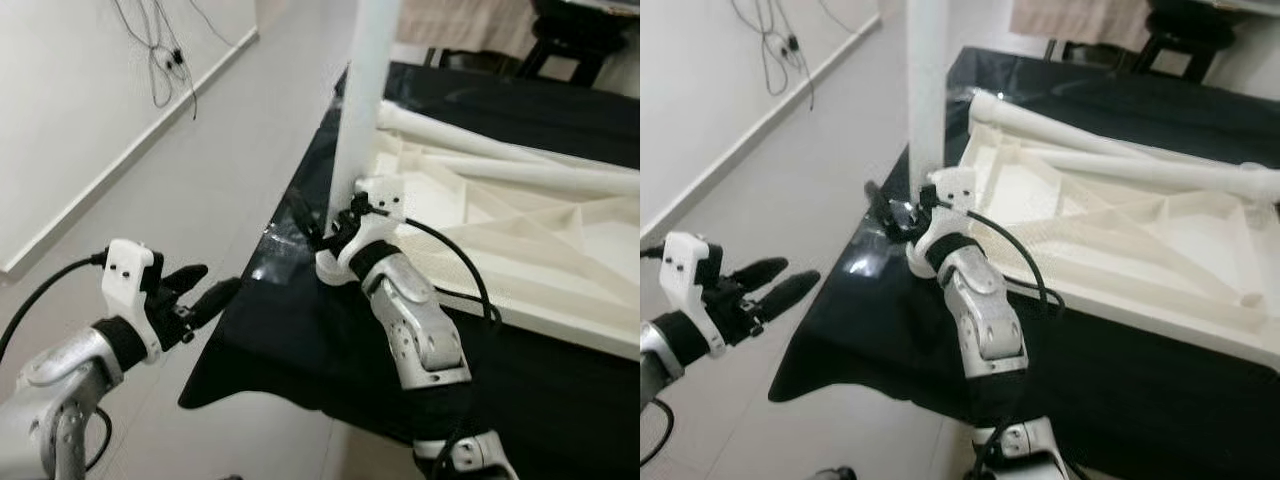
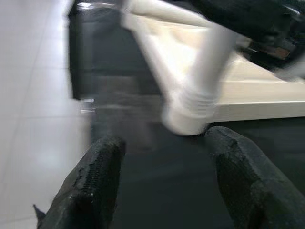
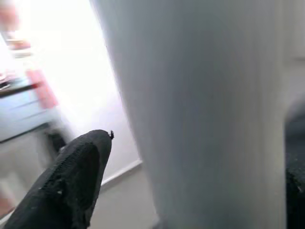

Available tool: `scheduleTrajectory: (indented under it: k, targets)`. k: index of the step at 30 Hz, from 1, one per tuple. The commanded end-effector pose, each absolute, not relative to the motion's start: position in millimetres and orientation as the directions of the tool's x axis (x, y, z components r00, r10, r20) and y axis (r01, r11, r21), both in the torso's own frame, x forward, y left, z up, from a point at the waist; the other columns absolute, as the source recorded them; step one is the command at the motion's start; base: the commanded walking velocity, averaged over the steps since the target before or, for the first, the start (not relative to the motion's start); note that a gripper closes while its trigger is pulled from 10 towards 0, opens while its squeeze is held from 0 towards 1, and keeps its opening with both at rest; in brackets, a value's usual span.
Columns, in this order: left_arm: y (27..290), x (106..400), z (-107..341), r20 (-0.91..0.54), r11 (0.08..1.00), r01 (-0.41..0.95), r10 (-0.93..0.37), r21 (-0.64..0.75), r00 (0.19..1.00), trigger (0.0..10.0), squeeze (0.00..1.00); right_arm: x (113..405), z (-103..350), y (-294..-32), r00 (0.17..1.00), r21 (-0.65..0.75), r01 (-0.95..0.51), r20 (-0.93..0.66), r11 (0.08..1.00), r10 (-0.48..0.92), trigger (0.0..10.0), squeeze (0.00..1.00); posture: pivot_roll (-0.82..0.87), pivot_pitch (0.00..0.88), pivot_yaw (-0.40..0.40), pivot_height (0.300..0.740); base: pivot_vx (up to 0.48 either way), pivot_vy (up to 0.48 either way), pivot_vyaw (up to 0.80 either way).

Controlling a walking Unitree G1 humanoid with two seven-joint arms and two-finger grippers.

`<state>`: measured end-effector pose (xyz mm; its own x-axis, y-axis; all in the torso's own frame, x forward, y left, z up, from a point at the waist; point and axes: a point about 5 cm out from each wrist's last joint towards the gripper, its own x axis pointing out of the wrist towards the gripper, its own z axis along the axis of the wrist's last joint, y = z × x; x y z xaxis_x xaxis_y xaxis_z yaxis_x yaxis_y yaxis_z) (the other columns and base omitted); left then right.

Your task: Building children table

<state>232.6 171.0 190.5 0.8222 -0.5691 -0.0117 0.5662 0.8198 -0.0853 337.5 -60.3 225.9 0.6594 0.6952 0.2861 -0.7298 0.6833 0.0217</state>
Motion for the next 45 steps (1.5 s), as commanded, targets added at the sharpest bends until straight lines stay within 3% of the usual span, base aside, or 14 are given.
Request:
scheduleTrajectory:
  k: [1, 7, 11, 12, 13, 16, 23, 28, 30, 31, 32, 37, 44, 45]
  targets:
    - [168.9, 229.4, 184.2, -0.028, 0.840, 0.538, -0.541, -0.070, 0.841, 10.0, 0.00, 335.3, 225.1, -49.3, 0.514, -0.048, -0.837, 0.274, 0.545, 0.813, 10.0, 0.00, 0.14, 0.065, -0.031, 0.740, 0.000, 0.000, 0.00]
    - [143.0, 217.5, 164.1, -0.054, 0.843, 0.533, -0.537, -0.074, 0.842, 10.0, 0.00, 357.9, 219.4, -66.5, 0.381, -0.115, -0.912, 0.115, 0.393, 0.917, 10.0, 0.00, 0.16, 0.041, -0.066, 0.740, 0.000, 0.000, 0.00]
    - [132.8, 212.3, 157.8, -0.056, 0.848, 0.525, -0.529, -0.073, 0.847, 10.0, 0.00, 374.5, 223.0, -75.1, 0.428, -0.095, -0.895, 0.089, 0.435, 0.899, 10.0, 0.00, 0.17, 0.031, -0.085, 0.740, 0.000, 0.000, 0.00]
    - [130.9, 210.3, 156.5, -0.054, 0.855, 0.514, -0.518, -0.071, 0.854, 10.0, 0.00, 378.2, 223.9, -76.7, 0.425, -0.091, -0.898, 0.074, 0.431, 0.902, 6.4, 0.00, 0.18, 0.031, -0.093, 0.740, 0.000, 0.000, 0.00]
    - [131.0, 208.1, 156.0, -0.052, 0.863, 0.501, -0.505, -0.066, 0.862, 10.0, 0.00, 380.2, 224.6, -76.7, 0.408, -0.083, -0.908, 0.056, 0.411, 0.911, 0.9, 0.00, 0.19, 0.026, -0.097, 0.740, 0.000, 0.000, 0.00]
    - [131.5, 204.8, 154.4, -0.057, 0.874, 0.483, -0.486, -0.055, 0.872, 10.0, 0.00, 381.3, 224.6, -76.9, 0.365, -0.069, -0.928, 0.032, 0.366, 0.931, 0.0, 0.00, 0.20, 0.024, -0.101, 0.740, 0.000, 0.000, 0.00]
    - [131.6, 202.7, 149.9, -0.066, 0.878, 0.479, -0.478, -0.009, 0.876, 10.0, 0.00, 384.5, 219.2, -84.9, 0.344, -0.045, -0.938, -0.019, 0.343, 0.939, 0.0, 0.00, 0.20, 0.011, -0.101, 0.740, 0.000, 0.000, 0.00]
    - [124.2, 201.6, 146.9, -0.059, 0.874, 0.485, -0.484, 0.005, 0.873, 10.0, 0.00, 388.4, 208.6, -101.9, 0.449, -0.081, -0.892, -0.052, 0.445, 0.892, 0.0, 0.00, 0.18, 0.011, -0.107, 0.740, 0.000, 0.000, 0.00]
    - [120.8, 198.5, 144.3, -0.063, 0.872, 0.490, -0.489, 0.010, 0.870, 10.0, 0.00, 391.1, 188.1, -115.1, 0.658, -0.055, -0.752, -0.093, 0.656, 0.747, 0.0, 0.00, 0.17, 0.019, -0.119, 0.740, 0.000, 0.000, 0.00]
    - [120.8, 196.4, 143.2, -0.066, 0.873, 0.487, -0.485, 0.012, 0.872, 10.0, 0.00, 390.7, 174.9, -117.3, 0.916, 0.010, -0.401, -0.028, 0.916, 0.401, 0.0, 0.00, 0.17, 0.024, -0.137, 0.740, 0.000, 0.000, 0.00]
    - [121.5, 195.2, 142.9, -0.067, 0.875, 0.484, -0.482, 0.013, 0.874, 10.0, 0.00, 383.5, 165.7, -127.0, 0.997, 0.081, -0.075, -0.029, 0.994, 0.078, 0.0, 0.00, 0.16, 0.023, -0.136, 0.740, 0.000, 0.000, 0.00]
    - [123.8, 196.3, 143.4, -0.067, 0.887, 0.462, -0.461, 0.000, 0.885, 10.0, 0.00, 323.5, 137.6, -59.8, 0.946, 0.181, -0.299, -0.075, 0.937, 0.316, 0.0, 0.00, 0.15, 0.037, -0.086, 0.740, 0.000, 0.000, 0.00]
    - [119.8, 205.1, 138.4, -0.074, 0.881, 0.472, -0.469, 0.025, 0.880, 10.0, 0.00, 360.8, 154.5, -48.4, 0.950, 0.060, -0.311, 0.018, 0.948, 0.311, 0.0, 0.00, 0.14, 0.006, -0.092, 0.740, 0.000, 0.000, 0.00]
    - [121.0, 206.7, 137.5, -0.074, 0.888, 0.459, -0.455, 0.031, 0.887, 10.0, 0.00, 367.1, 156.2, -51.5, 0.955, 0.043, -0.297, 0.016, 0.954, 0.296, 5.7, 0.00, 0.15, 0.003, -0.103, 0.740, 0.000, 0.000, 0.00]
